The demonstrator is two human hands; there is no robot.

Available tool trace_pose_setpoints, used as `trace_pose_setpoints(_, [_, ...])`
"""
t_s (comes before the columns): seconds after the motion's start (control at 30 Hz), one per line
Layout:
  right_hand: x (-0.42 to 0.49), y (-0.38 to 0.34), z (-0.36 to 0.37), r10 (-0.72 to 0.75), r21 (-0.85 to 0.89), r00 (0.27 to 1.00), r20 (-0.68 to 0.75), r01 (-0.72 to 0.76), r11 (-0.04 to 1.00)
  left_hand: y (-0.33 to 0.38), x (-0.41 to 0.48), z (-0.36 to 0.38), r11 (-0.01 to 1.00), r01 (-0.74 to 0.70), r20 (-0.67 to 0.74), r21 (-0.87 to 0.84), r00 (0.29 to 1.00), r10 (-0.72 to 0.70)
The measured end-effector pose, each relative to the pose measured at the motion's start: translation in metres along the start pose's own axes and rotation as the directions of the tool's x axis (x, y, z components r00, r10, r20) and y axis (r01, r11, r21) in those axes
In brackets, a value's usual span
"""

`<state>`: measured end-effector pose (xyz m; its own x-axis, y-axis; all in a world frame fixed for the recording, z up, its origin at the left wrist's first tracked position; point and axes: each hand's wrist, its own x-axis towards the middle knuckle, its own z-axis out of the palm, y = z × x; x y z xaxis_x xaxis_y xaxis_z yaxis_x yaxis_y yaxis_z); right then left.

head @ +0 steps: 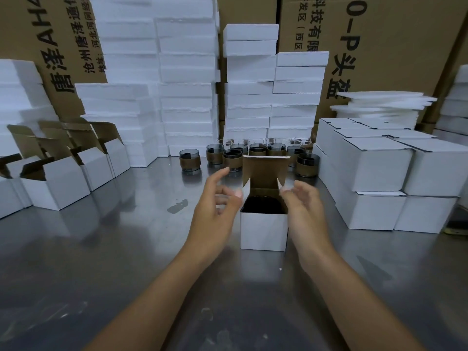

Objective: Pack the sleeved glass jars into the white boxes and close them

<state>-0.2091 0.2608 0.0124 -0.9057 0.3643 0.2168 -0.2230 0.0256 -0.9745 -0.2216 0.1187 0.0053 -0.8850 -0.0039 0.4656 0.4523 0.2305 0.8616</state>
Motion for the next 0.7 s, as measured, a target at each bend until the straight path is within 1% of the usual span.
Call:
trace_pose_setpoints(0.03, [0.0002,0.0016,0.0011,0.044,0.012,0.999,0.03,-0.044,0.999,-0.002,0.0013,0.0015,0.998,0.068,0.046,-0.006,0.997,-0.068])
trace_pose_setpoints(0.1, [-0.0005,0.0039,0.0041,0.055,-0.014,0.996,0.064,-0.054,0.998,-0.0055,0.0034,0.0036,0.984,0.175,0.122,-0.016,0.978,-0.172])
trace_pose_setpoints(0.17, [0.0,0.0072,0.0059,0.038,-0.044,0.997,0.07,-0.035,0.998,-0.0076,0.0043,0.0041,0.97,0.238,0.162,-0.042,0.96,-0.228])
trace_pose_setpoints(0.23, [0.0002,0.0081,0.0067,0.037,-0.062,0.996,0.076,-0.033,0.998,-0.0083,0.0042,0.0033,0.963,0.264,0.192,-0.057,0.949,-0.249])
trace_pose_setpoints(0.33, [0.0001,0.0084,0.0071,0.009,-0.071,0.996,0.089,-0.003,0.998,-0.0078,0.0053,0.0022,0.963,0.26,0.21,-0.073,0.948,-0.24])
trace_pose_setpoints(0.5, [0.0003,0.0072,0.0073,-0.057,-0.055,0.991,0.124,0.064,0.996,-0.0054,0.0063,0.0016,0.979,0.155,0.219,-0.131,0.968,-0.123])
trace_pose_setpoints(0.63, [0.0023,0.0075,0.0074,-0.059,-0.008,0.992,0.113,0.06,0.998,-0.0094,0.0065,0.0007,0.976,0.128,0.191,-0.179,0.977,-0.093])
trace_pose_setpoints(0.7, [0.0032,0.0074,0.0077,-0.027,0.018,0.997,0.079,0.026,0.999,-0.0118,0.0069,0.0008,0.973,0.133,0.186,-0.188,0.978,-0.097])
